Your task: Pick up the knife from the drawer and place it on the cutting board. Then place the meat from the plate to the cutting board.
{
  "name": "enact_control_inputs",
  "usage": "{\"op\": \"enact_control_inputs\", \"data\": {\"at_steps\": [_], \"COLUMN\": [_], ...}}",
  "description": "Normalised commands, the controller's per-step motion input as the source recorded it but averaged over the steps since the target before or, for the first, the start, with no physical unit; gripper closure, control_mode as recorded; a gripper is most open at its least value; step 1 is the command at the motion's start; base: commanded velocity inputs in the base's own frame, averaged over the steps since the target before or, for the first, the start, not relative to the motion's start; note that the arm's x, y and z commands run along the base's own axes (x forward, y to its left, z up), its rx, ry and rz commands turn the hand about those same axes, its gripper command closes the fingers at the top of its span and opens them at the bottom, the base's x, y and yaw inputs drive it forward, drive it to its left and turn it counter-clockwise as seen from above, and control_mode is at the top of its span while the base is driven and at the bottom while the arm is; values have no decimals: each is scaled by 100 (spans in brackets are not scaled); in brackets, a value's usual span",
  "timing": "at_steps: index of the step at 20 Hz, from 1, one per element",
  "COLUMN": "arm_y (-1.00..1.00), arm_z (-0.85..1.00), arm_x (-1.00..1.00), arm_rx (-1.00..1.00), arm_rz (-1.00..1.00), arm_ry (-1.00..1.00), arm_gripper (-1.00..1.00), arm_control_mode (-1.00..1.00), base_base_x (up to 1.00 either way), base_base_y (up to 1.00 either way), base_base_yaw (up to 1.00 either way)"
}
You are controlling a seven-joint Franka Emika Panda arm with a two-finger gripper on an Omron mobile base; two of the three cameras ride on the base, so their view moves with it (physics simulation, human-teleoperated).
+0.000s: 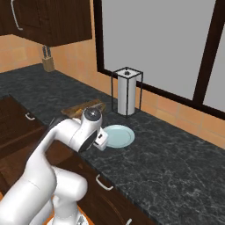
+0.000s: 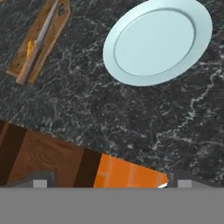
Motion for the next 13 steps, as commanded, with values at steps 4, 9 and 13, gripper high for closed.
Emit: {"op": "enact_control_inputs", "data": {"at_steps": [4,9,13], "arm_y": [-46,-52,-38], "arm_z": [21,5,-10], "arm_x": [-81,-89,-80], "arm_rx": [0,0,-1], "arm_rz": [-3,-3,-7], "arm_ry": [4,5,20], "arm_gripper": [-100,-100,-100], "arm_control_mode": [-100,-100,-100], "base_base_x": [0,0,0], "base_base_y": [0,0,0], "base_base_yaw": [0,0,0]}}
